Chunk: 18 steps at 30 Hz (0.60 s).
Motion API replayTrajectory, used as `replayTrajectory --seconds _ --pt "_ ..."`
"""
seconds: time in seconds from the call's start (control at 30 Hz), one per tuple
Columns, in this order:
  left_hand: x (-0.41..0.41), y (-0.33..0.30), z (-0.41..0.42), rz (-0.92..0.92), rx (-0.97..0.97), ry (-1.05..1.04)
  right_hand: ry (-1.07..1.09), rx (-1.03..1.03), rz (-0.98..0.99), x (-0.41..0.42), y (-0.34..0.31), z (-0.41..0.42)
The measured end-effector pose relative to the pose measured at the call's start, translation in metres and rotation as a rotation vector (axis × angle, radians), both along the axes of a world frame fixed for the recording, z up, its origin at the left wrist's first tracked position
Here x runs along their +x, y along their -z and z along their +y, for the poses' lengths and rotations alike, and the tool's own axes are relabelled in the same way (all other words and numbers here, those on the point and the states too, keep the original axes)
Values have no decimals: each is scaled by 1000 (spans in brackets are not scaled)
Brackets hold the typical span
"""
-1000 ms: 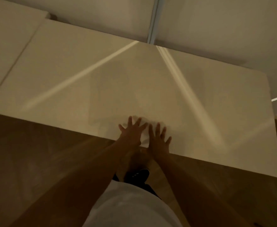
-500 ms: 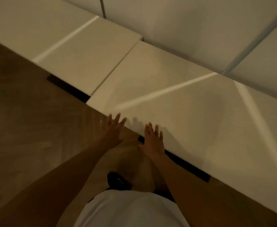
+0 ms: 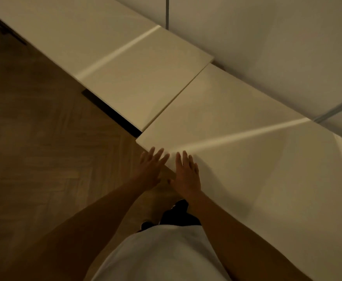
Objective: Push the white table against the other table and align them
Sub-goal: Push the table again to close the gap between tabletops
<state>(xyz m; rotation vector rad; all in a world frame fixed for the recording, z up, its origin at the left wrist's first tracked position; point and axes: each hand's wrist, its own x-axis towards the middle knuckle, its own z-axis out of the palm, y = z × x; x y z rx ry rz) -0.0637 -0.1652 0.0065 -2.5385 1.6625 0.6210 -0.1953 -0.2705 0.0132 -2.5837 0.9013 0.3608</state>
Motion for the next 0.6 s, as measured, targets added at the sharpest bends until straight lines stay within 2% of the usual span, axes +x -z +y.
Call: replayTrajectory --seconds 0.37,0.6 --pt "49 31 -52 -65 49 100 53 57 24 57 24 -26" --pt "94 57 -59 3 -60 217 98 84 107 85 33 -38"
